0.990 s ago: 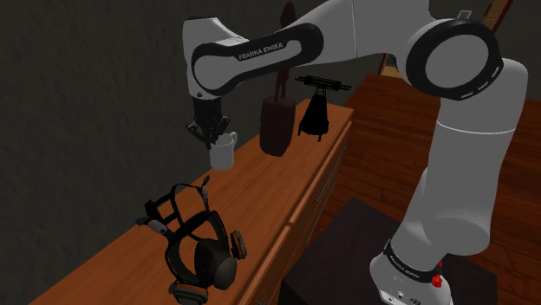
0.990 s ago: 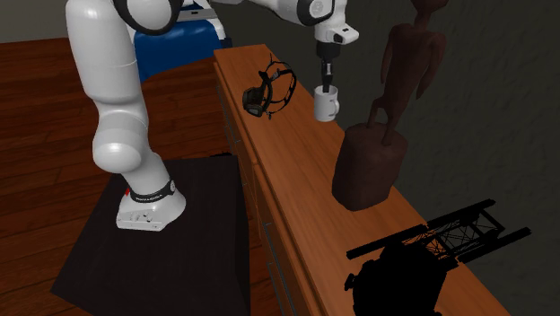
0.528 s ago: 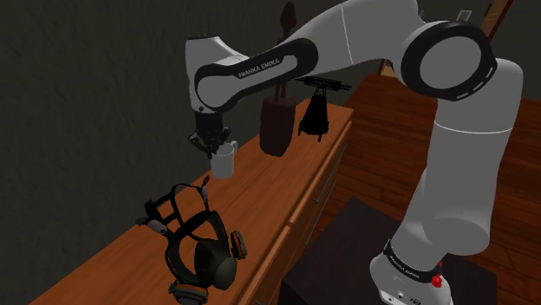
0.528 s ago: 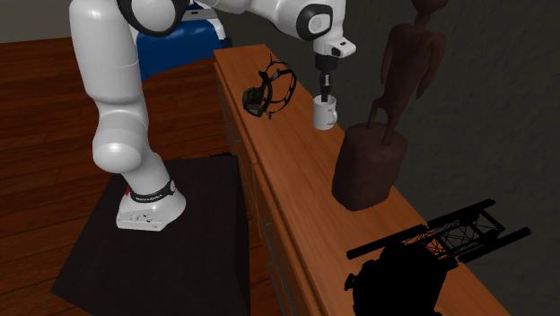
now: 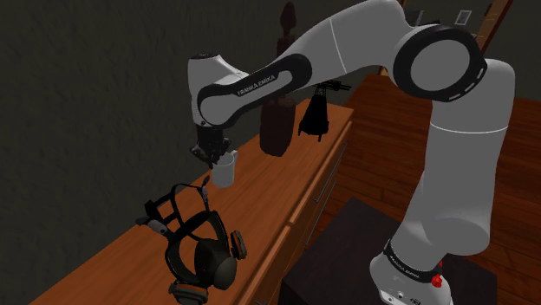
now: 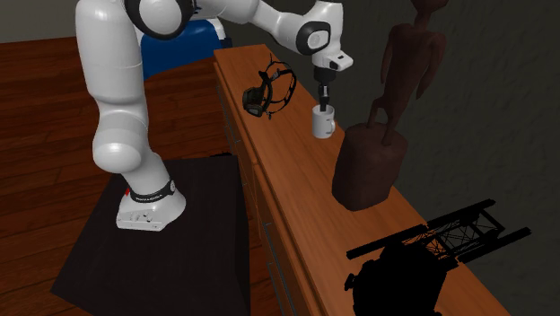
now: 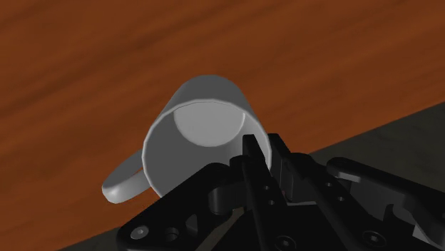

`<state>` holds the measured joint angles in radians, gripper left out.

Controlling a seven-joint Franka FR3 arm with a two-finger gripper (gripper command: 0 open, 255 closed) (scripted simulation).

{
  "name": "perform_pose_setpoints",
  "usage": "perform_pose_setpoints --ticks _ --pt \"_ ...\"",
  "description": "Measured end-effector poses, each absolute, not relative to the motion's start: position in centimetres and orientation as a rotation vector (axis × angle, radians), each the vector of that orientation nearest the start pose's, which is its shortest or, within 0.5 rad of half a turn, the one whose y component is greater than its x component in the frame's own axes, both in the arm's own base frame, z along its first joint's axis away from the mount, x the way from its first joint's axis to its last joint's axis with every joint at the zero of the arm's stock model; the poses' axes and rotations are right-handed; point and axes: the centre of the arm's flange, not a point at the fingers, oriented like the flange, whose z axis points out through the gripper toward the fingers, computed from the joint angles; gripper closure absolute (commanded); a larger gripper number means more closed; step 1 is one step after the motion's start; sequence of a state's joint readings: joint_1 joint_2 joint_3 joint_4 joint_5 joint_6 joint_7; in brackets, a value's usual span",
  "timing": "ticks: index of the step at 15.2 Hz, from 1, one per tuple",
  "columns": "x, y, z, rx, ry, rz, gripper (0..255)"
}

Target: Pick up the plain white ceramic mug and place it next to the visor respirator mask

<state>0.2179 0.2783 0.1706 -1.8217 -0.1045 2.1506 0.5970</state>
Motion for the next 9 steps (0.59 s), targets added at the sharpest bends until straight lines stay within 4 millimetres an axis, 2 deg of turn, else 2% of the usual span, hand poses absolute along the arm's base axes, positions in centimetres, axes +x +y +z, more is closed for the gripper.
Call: perform_pose_setpoints --ticks 7,8,9 --pt "58.94 22.94 38.42 -3.14 0.254 -0.109 255" --pt "58.94 22.94 38.42 -3.14 0.254 -0.109 0" --pt "58.94 22.94 38.42 -3.14 0.254 -0.109 0"
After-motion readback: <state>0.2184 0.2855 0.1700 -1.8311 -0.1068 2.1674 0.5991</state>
